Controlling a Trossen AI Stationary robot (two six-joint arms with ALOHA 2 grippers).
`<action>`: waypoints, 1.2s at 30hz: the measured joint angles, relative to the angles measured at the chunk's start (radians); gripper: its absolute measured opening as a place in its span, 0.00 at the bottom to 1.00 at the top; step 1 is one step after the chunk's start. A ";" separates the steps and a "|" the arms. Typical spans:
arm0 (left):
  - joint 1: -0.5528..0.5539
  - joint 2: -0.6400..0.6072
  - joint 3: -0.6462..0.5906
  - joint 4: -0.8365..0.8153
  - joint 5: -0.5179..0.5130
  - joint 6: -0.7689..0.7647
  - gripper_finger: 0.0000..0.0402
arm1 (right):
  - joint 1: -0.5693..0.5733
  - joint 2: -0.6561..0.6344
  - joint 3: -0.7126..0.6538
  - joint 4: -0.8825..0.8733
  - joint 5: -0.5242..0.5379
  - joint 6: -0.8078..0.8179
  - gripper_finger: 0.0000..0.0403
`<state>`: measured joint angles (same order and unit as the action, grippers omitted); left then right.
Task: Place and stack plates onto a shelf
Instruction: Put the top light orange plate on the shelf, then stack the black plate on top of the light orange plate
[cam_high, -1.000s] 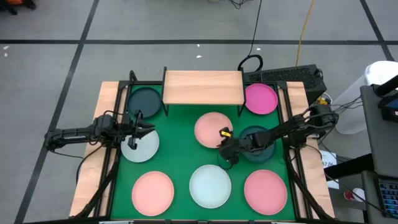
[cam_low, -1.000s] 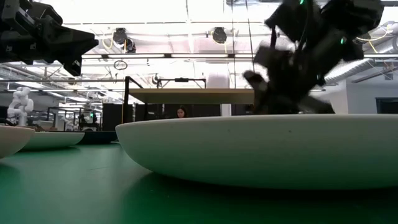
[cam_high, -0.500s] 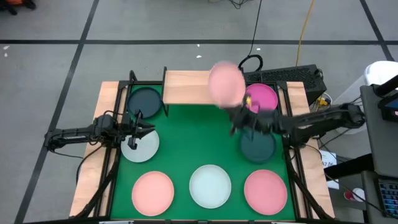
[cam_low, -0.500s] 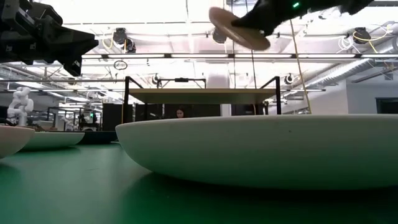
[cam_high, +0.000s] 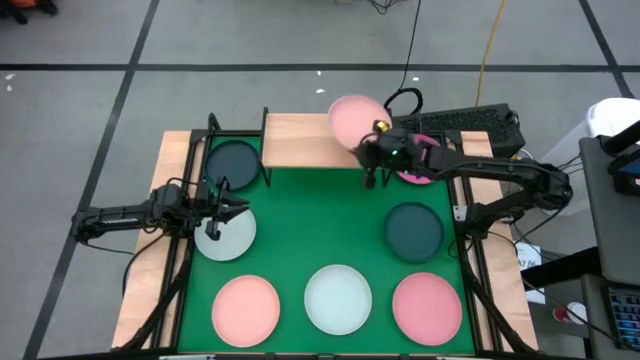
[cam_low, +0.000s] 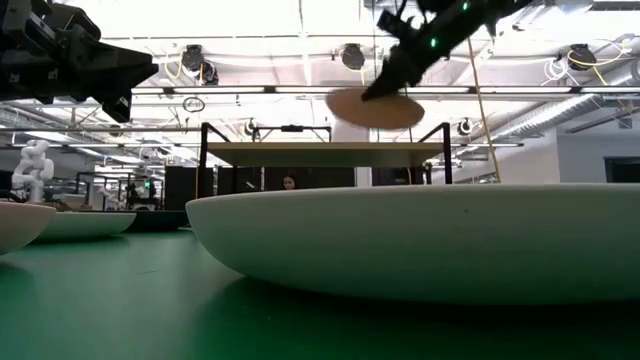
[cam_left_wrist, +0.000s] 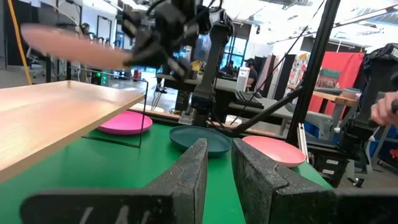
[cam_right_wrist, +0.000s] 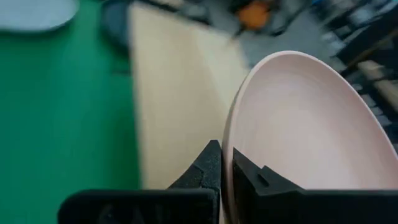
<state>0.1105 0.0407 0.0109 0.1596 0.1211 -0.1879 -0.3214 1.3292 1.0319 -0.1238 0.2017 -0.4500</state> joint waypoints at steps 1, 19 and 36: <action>0.000 0.000 0.000 0.000 0.000 0.000 0.19 | 0.000 0.013 -0.009 -0.001 0.003 -0.005 0.00; 0.000 0.000 0.000 0.000 0.000 0.000 0.19 | -0.004 0.099 -0.083 0.222 0.083 0.054 0.23; 0.000 0.000 0.000 0.001 0.000 0.000 0.19 | 0.157 -0.320 -0.083 0.247 -0.182 0.468 0.35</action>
<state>0.1104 0.0410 0.0105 0.1607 0.1212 -0.1879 -0.1644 1.0087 0.9485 0.1230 0.0199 0.0184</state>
